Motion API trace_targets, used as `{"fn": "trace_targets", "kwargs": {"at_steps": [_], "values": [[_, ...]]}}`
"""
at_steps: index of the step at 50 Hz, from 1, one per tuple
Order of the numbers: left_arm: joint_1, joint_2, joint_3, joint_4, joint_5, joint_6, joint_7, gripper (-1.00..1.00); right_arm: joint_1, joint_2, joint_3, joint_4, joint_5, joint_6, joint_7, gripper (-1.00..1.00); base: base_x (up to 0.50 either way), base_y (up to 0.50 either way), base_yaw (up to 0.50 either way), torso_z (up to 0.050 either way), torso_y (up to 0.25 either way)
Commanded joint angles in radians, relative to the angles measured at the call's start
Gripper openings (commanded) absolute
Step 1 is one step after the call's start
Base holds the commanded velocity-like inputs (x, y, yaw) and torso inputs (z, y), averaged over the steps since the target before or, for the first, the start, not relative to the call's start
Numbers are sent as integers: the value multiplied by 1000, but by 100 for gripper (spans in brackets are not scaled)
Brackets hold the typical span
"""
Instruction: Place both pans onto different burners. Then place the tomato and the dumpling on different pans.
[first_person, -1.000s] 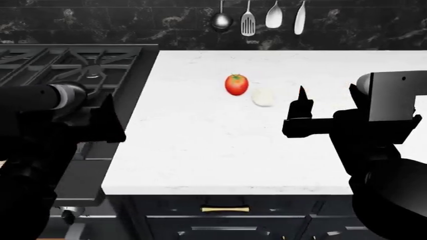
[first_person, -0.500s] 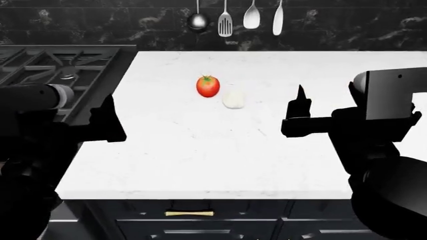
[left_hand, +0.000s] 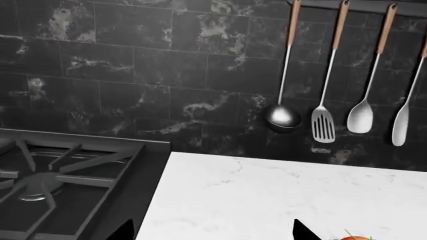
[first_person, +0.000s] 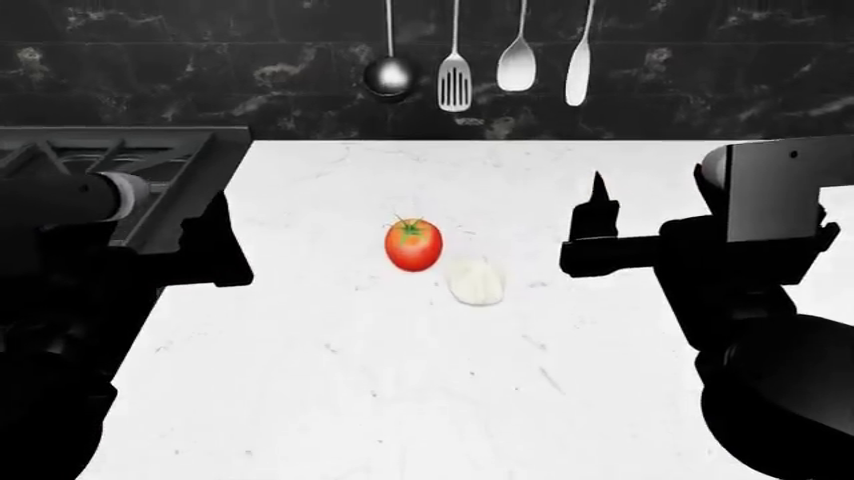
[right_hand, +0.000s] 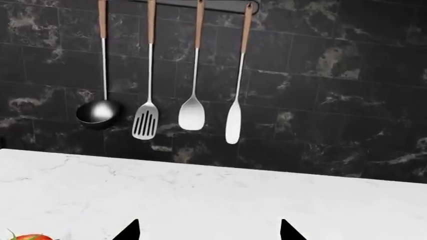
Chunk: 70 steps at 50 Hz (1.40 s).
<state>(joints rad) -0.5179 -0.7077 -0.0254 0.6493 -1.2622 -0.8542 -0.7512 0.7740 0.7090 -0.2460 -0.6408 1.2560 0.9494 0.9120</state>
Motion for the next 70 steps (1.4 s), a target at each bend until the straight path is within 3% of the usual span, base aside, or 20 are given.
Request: {"fn": "trace_targets", "kwargs": {"at_steps": [1, 9, 25, 33, 70], "values": [[8, -2, 0, -2, 6, 7, 6, 100, -3, 1, -5, -1, -3, -4, -4, 100, 500, 0, 0, 0, 10], [8, -5, -2, 0, 2, 8, 3, 100, 7, 1, -6, 3, 8, 2, 2, 100, 485, 0, 0, 0, 0], [-15, -11, 11, 1, -10, -4, -8, 100, 151, -39, -67, 148, 209, 116, -30, 100, 8, 0, 0, 0, 1], [-34, -4, 31, -9, -6, -12, -5, 100, 71, -41, -97, 119, 258, 129, -19, 100, 0, 0, 0, 0, 0], [-26, -15, 19, -7, -39, -5, -23, 100, 7, -80, -170, 31, 267, 131, 10, 100, 0, 0, 0, 0, 0]]}}
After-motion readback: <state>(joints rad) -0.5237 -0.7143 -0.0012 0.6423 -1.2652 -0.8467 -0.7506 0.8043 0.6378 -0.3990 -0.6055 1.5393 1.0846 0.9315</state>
